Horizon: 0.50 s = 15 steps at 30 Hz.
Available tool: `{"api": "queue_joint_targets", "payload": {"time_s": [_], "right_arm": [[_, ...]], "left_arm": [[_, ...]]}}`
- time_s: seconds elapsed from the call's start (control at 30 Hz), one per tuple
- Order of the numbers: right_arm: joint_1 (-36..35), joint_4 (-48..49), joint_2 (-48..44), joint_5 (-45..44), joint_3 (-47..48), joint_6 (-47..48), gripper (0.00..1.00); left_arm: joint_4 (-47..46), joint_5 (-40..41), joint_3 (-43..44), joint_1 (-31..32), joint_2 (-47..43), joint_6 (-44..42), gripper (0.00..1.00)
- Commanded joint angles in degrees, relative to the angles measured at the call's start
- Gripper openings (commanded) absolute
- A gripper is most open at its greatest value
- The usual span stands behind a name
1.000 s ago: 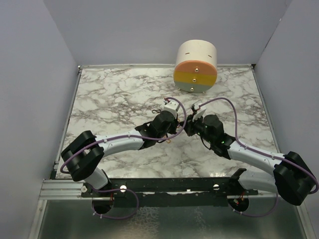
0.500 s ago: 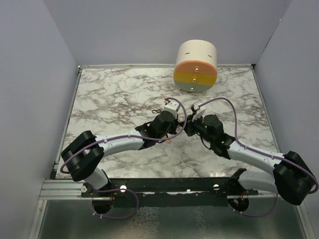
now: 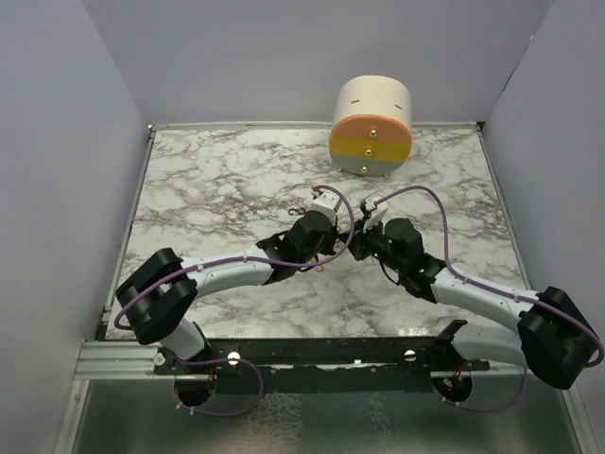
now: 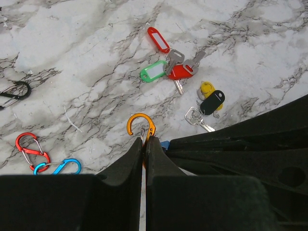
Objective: Put the keys on the keyring
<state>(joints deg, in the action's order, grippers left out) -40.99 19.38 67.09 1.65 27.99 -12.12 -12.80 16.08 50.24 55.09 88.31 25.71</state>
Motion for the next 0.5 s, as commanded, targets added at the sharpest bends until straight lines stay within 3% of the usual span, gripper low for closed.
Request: {"api": "queue_joint_targets", "payload": {"time_s": [0.0,0.47], "right_arm": [[-0.66,2.24,0.06,1.87,-0.89,0.74,0.01],[-1.01,1.97,-1.41,3.21,-1.97,1.41,0.01]], "left_arm": [[-1.80,0.85,0.93,0.37,-1.39,-0.34,0.00],[-1.85,1.72,0.68,0.37,-1.50,-0.03,0.00]]}}
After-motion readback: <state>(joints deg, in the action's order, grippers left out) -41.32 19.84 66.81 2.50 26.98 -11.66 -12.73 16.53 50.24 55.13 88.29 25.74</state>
